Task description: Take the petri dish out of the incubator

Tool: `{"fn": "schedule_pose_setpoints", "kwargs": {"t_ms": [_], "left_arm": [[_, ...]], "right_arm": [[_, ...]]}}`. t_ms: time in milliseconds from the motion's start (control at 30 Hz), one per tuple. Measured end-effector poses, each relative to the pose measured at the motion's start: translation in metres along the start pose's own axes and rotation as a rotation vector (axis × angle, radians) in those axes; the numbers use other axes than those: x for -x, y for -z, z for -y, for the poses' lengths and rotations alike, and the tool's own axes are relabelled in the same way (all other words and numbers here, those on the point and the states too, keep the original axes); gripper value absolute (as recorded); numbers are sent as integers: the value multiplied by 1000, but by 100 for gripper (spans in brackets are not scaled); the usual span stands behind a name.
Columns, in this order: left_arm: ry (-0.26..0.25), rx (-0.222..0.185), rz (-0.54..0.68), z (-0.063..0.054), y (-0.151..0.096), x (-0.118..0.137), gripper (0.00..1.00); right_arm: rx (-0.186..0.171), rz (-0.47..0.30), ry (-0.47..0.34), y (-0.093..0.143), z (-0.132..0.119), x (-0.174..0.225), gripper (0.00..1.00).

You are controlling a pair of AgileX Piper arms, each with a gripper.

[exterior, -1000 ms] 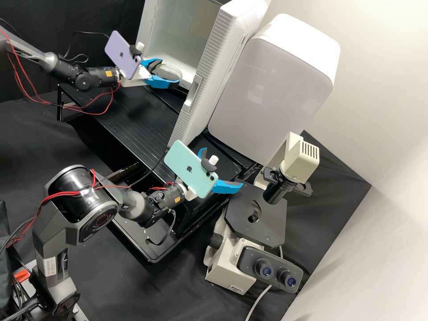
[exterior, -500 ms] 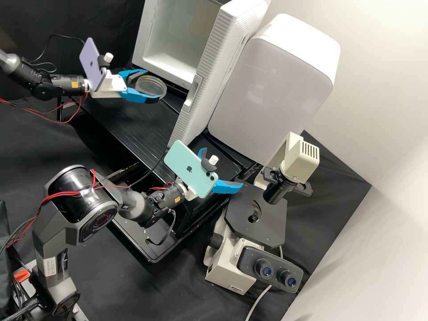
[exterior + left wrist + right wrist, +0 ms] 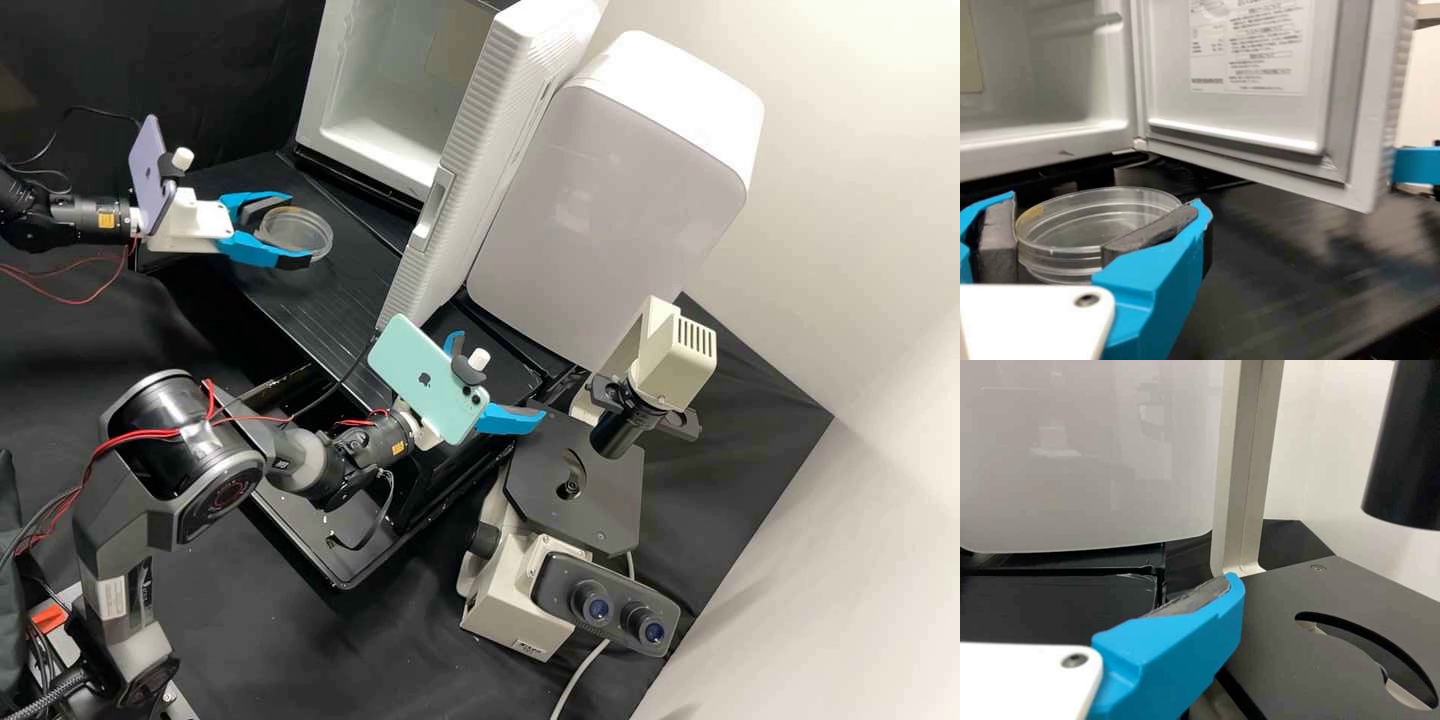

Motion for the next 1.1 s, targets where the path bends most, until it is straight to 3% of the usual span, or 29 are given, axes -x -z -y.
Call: {"fn": "schedule_pose_setpoints", "kwargs": {"t_ms": [133,333,467,1033,1067,1100], "left_arm": [[32,21,5,10,-1,7,0],[71,22,8,25,-1,12,0],[57,22,10,30,1,9,0],[24,17,-62,28,20,-8,0],[24,10,-61,28,20,-9,100],[25,10,-62,28,21,-9,100]], "right_arm": [[0,0,0,0,0,0,100],[0,0,0,0,0,0,100],[0,0,0,0,0,0,100],[0,0,0,0,0,0,100],[0,0,0,0,0,0,100],[0,0,0,0,0,0,100]]}}
